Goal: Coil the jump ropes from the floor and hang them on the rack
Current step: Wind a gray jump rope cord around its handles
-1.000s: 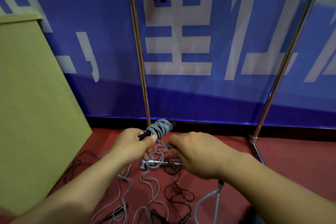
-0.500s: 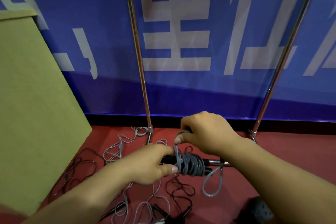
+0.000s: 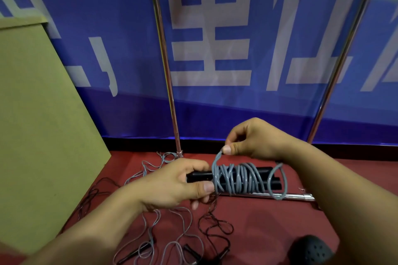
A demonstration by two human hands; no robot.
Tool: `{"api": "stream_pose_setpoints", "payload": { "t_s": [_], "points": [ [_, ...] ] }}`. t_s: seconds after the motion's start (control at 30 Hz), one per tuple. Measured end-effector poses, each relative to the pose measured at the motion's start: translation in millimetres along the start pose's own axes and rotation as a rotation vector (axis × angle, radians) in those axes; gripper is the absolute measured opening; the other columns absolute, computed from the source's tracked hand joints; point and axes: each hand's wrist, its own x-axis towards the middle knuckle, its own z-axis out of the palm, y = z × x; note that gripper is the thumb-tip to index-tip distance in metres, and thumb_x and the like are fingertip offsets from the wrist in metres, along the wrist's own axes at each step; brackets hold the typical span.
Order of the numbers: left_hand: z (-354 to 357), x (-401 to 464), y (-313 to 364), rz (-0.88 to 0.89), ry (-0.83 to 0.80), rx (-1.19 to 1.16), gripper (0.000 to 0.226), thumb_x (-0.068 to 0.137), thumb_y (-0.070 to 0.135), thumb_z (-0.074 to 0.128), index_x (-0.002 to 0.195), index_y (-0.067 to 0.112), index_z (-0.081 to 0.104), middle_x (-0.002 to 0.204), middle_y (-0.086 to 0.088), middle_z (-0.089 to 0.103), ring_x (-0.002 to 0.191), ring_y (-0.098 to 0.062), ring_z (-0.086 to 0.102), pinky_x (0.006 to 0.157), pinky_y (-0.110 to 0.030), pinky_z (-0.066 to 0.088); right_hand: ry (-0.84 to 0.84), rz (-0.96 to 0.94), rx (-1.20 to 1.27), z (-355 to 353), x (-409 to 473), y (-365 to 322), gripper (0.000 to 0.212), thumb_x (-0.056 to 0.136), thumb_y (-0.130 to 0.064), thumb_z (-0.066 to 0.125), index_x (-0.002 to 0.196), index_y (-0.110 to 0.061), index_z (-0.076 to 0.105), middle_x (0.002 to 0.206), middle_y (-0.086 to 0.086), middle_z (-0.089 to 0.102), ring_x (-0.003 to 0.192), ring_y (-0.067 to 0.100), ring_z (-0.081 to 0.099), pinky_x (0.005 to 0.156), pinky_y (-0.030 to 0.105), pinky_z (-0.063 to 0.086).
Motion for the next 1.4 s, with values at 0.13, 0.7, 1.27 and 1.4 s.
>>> {"api": "stream_pose_setpoints", "payload": {
  "t_s": [0.13, 0.7, 1.27, 1.4],
  "points": [
    [-3, 0, 0, 0.050, 0.025, -0.220, 0.042, 0.089, 0.023, 0.068, 0.121, -0.001, 0.058, 0.073, 0.003, 0.062, 0.063, -0.008, 0.057, 0.059, -0.020, 0.050, -0.006, -0.011, 0.073, -2, 0, 4, 0.020, 0.074, -0.031, 0.082, 0.079, -0.011, 0.077, 0.077, 0.010, 0.075, 0.066, 0.018, 0.068, 0.071, 0.036, 0.057],
    [-1, 19, -2, -0.107, 0.662, -0.238, 0.023, 0.100, 0.028, 0.054, 0.096, 0.007, 0.061, 0.068, -0.002, 0.061, 0.051, -0.013, 0.052, 0.054, -0.023, 0.045, -0.033, -0.197, -0.574, 66, -16, -34, 0.020, 0.099, -0.035, 0.048, 0.094, -0.017, 0.056, 0.107, 0.014, 0.065, 0.100, 0.036, 0.059, 0.072, 0.036, 0.038],
    [-26, 14, -26, -0.309, 0.775, 0.438, 0.029, 0.086, 0.041, 0.073, 0.073, 0.017, 0.061, 0.059, -0.003, 0.070, 0.051, -0.017, 0.068, 0.062, -0.033, 0.052, 0.068, -0.026, -0.452, 60, -26, -28, 0.029, 0.096, -0.041, 0.050, 0.088, -0.016, 0.061, 0.092, 0.007, 0.065, 0.087, 0.031, 0.060, 0.072, 0.035, 0.047],
    [-23, 17, -28, -0.365, 0.768, 0.494, 0.029, 0.073, 0.040, 0.085, 0.072, 0.016, 0.068, 0.055, 0.001, 0.067, 0.046, -0.012, 0.063, 0.049, -0.024, 0.045, 0.161, -0.057, -0.523, 58, -27, -28, 0.039, 0.091, -0.054, 0.055, 0.079, -0.017, 0.061, 0.078, 0.006, 0.063, 0.076, 0.032, 0.059, 0.068, 0.039, 0.052]
  ]
}}
